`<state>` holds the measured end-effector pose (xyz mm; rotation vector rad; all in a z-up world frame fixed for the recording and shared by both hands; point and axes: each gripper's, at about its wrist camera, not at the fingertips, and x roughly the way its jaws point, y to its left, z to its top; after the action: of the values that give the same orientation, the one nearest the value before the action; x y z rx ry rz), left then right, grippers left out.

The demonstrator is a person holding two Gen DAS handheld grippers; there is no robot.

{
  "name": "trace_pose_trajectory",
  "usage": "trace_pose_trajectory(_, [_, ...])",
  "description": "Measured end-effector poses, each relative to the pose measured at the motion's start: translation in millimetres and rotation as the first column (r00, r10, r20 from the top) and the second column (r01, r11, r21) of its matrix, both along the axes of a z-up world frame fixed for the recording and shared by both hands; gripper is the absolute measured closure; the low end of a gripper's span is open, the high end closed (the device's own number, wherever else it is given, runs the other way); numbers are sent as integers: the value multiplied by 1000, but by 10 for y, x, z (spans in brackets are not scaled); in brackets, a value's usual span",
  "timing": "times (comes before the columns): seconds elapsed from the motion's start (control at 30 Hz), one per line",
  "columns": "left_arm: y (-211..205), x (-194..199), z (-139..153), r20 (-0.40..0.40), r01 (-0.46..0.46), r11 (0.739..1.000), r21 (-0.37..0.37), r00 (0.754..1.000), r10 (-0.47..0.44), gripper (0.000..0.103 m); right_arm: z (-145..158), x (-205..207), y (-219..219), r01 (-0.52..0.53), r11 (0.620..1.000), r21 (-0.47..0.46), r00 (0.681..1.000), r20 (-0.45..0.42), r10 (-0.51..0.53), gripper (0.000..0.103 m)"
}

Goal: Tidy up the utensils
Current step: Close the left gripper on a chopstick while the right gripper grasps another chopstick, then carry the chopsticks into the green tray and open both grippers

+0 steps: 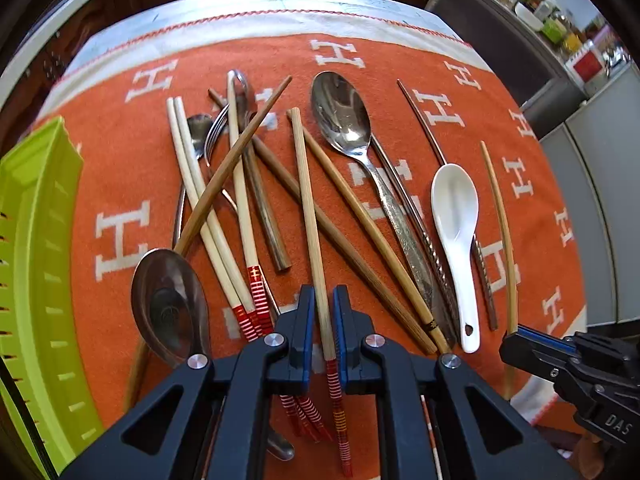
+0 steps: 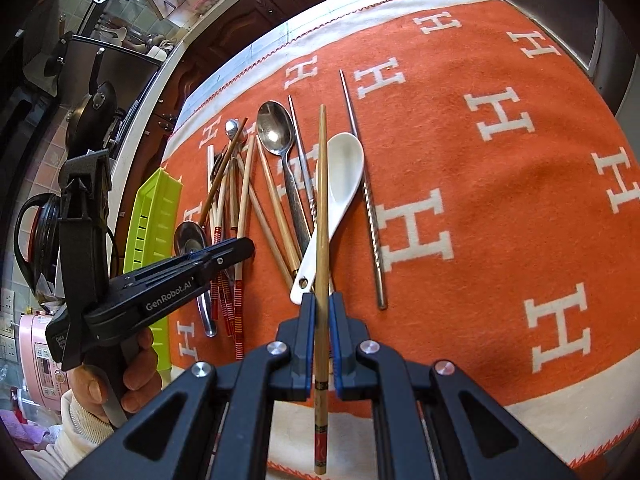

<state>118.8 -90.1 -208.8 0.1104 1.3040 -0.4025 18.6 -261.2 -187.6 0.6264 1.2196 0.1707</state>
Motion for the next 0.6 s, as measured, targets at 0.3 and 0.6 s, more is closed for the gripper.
trace_pose_trajectory(0.3, [50,-152,297,42,-16,1000,-5,999,17,100,157,21,95,-33,999,-6,999,31,34,96])
trace_pose_trajectory(0.6, [870,-440,1195,203,-107,993,-56,972,116,99,563,258,566,-160,987,11,984,81,159,96])
